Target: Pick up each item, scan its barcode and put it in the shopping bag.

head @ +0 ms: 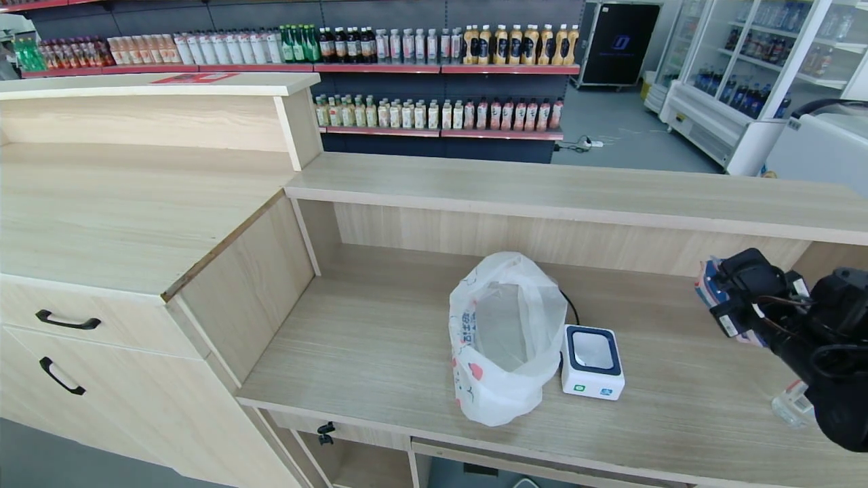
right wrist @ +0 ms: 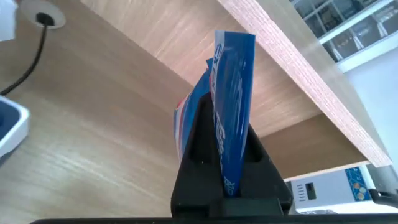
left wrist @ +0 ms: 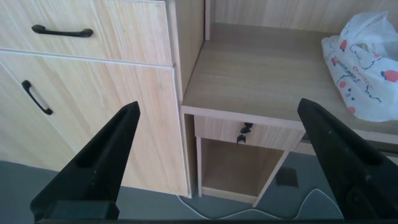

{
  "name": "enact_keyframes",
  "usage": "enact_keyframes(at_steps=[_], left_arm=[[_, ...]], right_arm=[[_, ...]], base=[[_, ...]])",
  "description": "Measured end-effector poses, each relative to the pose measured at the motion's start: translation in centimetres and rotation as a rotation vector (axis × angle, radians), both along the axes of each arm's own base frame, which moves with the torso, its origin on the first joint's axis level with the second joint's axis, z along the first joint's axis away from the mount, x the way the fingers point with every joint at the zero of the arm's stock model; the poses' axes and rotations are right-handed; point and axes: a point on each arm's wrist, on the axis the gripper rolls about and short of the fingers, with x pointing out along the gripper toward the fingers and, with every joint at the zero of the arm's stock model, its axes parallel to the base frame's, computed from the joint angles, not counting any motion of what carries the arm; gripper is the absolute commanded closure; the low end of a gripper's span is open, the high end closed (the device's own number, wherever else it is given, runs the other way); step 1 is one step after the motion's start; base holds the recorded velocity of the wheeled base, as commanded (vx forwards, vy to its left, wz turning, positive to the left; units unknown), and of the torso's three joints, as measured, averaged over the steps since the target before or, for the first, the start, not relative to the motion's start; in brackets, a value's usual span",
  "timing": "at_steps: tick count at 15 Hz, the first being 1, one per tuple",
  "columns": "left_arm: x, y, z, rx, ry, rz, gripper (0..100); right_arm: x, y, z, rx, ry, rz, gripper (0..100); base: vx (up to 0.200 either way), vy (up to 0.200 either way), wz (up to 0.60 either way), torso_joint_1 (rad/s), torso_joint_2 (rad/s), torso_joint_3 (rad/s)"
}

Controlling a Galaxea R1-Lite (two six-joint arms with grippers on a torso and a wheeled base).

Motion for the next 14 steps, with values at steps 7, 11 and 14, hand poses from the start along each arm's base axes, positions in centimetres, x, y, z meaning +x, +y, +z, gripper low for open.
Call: enact_keyframes(at_steps=[7,11,14], left_arm=[[0.0,0.0,0.0,-0.001,0.0,0.0,0],[0.0,0.0,0.0,0.0,0.0,0.0,0],[0.0,0.0,0.0,0.0,0.0,-0.001,0]], right_arm=[[-8.0,4.8,4.9,-0.218,-0.135,0.244,100],[-10.7,5.7,7.1,-0.522,-0.289,0.41,100],[-12.1,6.1,8.5,-0.722,-0.425,0.523,100]], base=[[0.0,0.0,0.0,0.0,0.0,0.0],[0.0,0.0,0.0,0.0,0.0,0.0],[0.0,0.0,0.0,0.0,0.0,0.0]])
